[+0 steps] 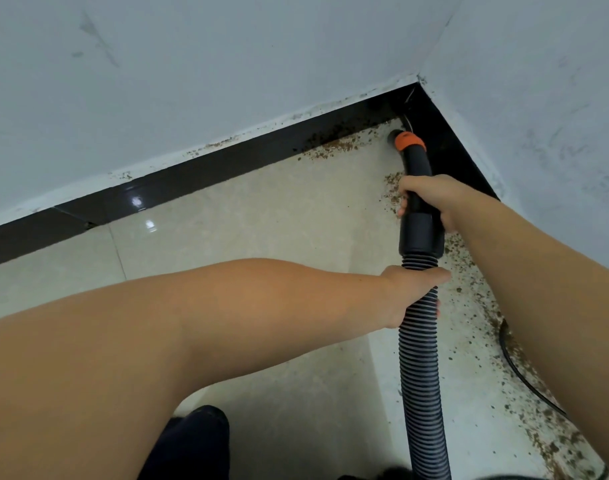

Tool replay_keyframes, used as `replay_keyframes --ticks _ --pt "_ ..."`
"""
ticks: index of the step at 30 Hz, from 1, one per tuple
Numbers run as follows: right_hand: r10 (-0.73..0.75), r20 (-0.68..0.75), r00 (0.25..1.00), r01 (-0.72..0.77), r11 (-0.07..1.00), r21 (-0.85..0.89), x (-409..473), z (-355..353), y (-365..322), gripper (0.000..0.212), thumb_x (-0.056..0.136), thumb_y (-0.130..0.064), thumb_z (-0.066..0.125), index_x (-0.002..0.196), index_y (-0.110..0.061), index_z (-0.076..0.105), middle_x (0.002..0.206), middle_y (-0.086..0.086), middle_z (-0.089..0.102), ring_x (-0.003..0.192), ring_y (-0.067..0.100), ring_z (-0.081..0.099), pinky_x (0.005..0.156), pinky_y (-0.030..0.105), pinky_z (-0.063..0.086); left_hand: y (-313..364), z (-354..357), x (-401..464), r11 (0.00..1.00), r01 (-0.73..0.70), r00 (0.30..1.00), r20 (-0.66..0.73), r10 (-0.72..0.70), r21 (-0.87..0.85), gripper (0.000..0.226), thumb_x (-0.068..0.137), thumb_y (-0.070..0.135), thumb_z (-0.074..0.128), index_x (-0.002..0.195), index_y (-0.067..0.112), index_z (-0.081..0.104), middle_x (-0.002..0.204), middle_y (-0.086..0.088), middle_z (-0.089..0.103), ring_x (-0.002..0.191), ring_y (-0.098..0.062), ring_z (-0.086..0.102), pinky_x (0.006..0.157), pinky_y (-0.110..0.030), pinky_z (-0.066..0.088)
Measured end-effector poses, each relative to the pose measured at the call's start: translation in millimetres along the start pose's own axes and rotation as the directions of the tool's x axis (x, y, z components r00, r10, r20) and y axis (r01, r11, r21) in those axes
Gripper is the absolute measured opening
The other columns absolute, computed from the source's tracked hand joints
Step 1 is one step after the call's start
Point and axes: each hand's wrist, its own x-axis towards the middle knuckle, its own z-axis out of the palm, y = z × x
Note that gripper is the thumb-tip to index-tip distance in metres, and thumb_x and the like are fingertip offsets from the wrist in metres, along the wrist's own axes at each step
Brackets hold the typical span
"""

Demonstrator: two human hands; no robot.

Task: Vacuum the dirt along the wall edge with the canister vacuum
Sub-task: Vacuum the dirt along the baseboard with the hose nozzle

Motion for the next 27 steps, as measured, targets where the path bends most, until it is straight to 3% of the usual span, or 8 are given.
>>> replay_keyframes --ticks 7,12,15,27 --pt "0.023 0.12 0.992 -0.011 0.995 -0.095 -24 27 4 0.016 0.079 -0.01 0.063 0.09 -0.01 0.052 0.053 0.004 0.064 0.047 0.017 0.063 0.055 0.029 0.056 -20 -4 -27 0.997 -0.022 1.0 -0.004 0.022 -0.08 0.032 0.09 0.042 0.061 0.08 0.013 0.053 0.073 -0.005 0.063 0.059 -0.015 0.062 0.057 -0.023 0.052" --pt "0.023 0.218 0.976 0.016 0.985 -0.172 -37 55 -2 0.021 0.078 -0.009 0.063 0.096 -0.008 0.051 0.054 0.005 0.064 0.048 0.017 0.064 0.051 0.029 0.054 -34 -26 -46 0.99 -0.124 0.989 0.073 0.129 -0.068 0.029 0.095 0.048 0.049 0.091 0.021 0.058 0.081 0.007 0.07 0.077 -0.008 0.068 0.071 -0.019 0.053" --pt "0.012 0.254 0.967 0.038 0.981 -0.19 -40 69 -3 0.023 0.079 -0.009 0.062 0.099 -0.008 0.051 0.054 0.005 0.064 0.048 0.018 0.064 0.05 0.029 0.054 -36 -29 -47 0.988 -0.096 0.995 0.015 0.098 -0.123 0.026 0.094 0.041 0.056 0.088 0.016 0.056 0.078 -0.001 0.069 0.07 -0.014 0.068 0.067 -0.023 0.055" --pt "-0.016 0.033 0.999 0.016 1.0 -0.004 2 38 -3 0.018 0.081 -0.009 0.063 0.095 -0.008 0.052 0.059 0.006 0.062 0.045 0.016 0.062 0.049 0.026 0.053 -11 -25 0 0.996 0.003 0.999 -0.031 -0.006 -0.09 0.028 0.091 0.036 0.062 0.082 0.012 0.052 0.074 -0.006 0.063 0.059 -0.016 0.062 0.061 -0.025 0.053"
